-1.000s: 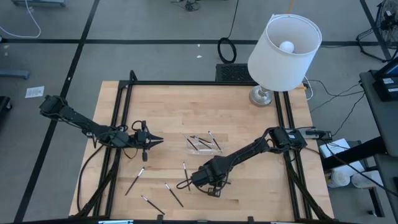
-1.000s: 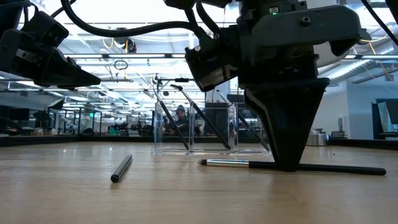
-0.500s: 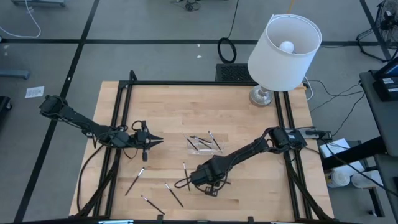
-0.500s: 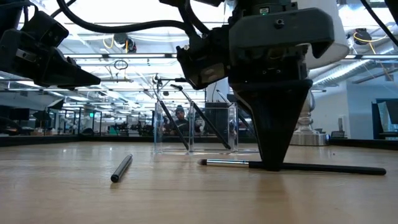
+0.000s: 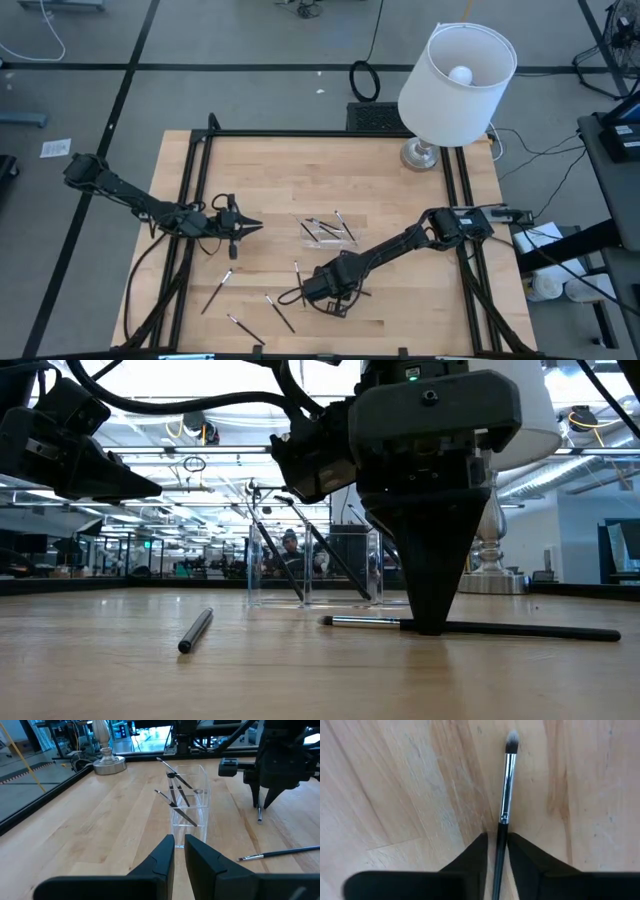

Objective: Pick & Place Makeup Supplies
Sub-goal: Put the makeup brush into the transparent organizer

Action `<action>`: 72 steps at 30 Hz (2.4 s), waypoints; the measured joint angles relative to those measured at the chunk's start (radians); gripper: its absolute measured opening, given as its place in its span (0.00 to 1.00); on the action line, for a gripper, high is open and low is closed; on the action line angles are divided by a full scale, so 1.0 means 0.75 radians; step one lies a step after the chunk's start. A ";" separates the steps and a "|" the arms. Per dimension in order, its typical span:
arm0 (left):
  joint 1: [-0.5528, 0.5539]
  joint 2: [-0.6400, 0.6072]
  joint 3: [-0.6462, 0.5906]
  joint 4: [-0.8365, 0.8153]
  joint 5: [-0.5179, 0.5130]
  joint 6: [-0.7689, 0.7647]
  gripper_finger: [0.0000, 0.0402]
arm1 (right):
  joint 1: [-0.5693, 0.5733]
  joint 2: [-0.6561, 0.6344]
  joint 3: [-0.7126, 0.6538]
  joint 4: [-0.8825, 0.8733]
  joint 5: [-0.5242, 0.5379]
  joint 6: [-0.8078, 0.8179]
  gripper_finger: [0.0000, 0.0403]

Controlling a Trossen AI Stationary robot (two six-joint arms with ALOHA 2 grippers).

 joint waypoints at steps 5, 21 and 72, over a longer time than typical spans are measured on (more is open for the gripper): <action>0.000 0.000 0.000 -0.001 0.000 0.000 0.13 | 0.004 0.000 0.000 0.009 -0.006 -0.001 0.03; 0.000 0.000 0.000 0.001 0.001 0.004 0.13 | 0.006 -0.048 0.044 -0.096 0.091 0.040 0.00; 0.000 0.000 0.000 0.000 0.002 -0.001 0.13 | -0.001 -0.094 0.312 -0.222 0.148 -0.052 0.14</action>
